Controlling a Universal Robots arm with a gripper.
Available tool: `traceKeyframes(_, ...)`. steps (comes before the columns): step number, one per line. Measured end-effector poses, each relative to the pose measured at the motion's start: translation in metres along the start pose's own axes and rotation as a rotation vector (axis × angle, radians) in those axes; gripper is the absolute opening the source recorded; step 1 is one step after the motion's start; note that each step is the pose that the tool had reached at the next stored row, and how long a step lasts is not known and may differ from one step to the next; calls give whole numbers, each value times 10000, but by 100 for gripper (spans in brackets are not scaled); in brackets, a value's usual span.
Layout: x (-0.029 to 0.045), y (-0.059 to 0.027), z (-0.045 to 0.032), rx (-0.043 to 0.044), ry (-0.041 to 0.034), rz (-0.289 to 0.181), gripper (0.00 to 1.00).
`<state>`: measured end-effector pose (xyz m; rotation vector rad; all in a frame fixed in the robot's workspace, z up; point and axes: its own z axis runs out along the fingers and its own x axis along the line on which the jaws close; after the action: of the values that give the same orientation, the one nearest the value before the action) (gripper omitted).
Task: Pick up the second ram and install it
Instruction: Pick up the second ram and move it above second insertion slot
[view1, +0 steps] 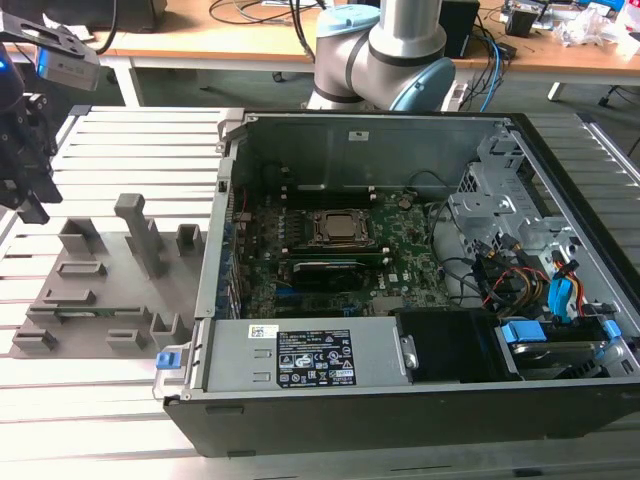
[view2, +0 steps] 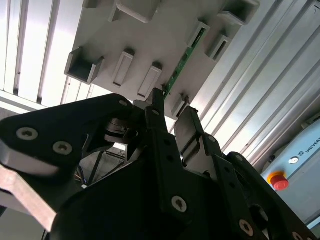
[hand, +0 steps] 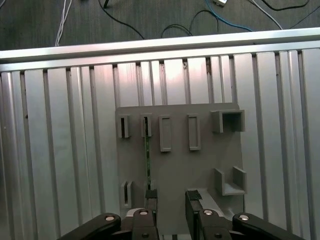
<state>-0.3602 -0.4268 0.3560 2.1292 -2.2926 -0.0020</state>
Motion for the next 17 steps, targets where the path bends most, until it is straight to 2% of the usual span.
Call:
traceKeyframes(13,-1,-1,92,0,-1,0,36)
traceKeyframes(17,-1,-1,146,0,0,1,36)
